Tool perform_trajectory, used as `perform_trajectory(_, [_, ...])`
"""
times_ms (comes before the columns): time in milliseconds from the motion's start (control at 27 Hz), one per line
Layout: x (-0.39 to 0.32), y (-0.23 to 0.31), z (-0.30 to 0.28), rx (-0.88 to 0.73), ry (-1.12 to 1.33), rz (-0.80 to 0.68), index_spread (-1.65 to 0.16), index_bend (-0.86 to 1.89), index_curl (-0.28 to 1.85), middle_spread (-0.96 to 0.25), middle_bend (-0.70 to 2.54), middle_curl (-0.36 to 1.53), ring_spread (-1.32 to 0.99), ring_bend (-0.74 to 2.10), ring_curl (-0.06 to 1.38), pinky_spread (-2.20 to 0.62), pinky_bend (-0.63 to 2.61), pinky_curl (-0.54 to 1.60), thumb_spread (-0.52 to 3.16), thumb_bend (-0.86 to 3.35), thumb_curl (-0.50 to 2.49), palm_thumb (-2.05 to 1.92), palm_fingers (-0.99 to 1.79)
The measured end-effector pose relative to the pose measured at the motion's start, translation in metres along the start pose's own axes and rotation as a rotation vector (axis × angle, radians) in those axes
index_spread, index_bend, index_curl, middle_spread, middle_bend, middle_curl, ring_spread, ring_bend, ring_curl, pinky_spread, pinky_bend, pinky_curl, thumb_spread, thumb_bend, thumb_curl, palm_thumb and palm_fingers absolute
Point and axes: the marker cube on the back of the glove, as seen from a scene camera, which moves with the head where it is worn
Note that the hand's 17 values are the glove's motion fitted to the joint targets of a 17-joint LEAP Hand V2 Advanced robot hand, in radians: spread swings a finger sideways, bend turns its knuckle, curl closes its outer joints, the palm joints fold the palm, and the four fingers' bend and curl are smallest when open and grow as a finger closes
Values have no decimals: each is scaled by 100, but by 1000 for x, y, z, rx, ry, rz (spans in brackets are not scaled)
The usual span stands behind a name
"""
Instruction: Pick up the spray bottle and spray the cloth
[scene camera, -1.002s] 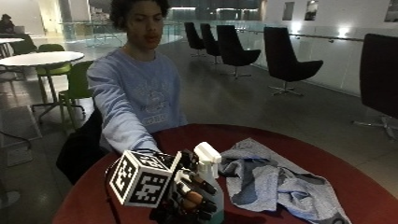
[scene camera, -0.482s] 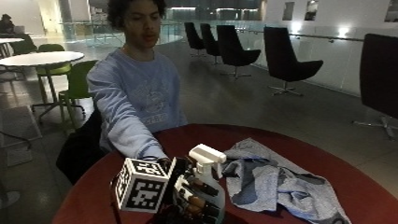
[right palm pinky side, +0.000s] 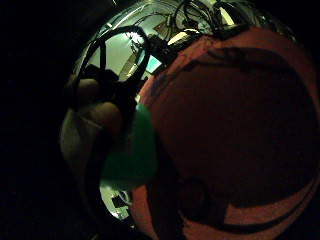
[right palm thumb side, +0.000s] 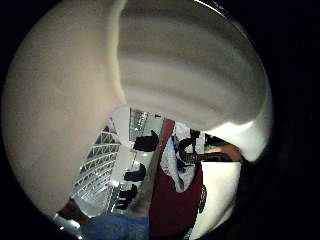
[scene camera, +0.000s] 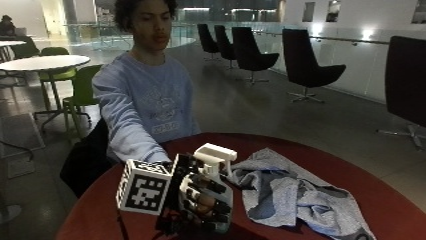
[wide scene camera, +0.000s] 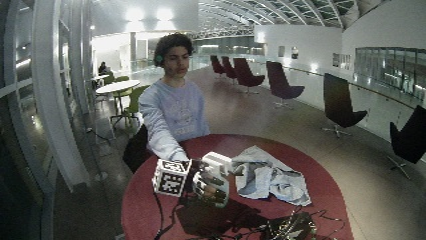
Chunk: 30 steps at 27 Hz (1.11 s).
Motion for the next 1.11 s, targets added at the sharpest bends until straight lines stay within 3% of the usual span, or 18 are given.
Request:
perform_trajectory(371, [-38,-2,-21,15,49,-137,-29,10,28,-7,22,41,-7,55,38,6,38,37,92,-2,50,94,116])
perform_trajectory(1113, [-87,1,11,-578,533,-210,-26,13,31,-7,27,44,-8,59,40,-5,41,38,83,-3,56,91,117])
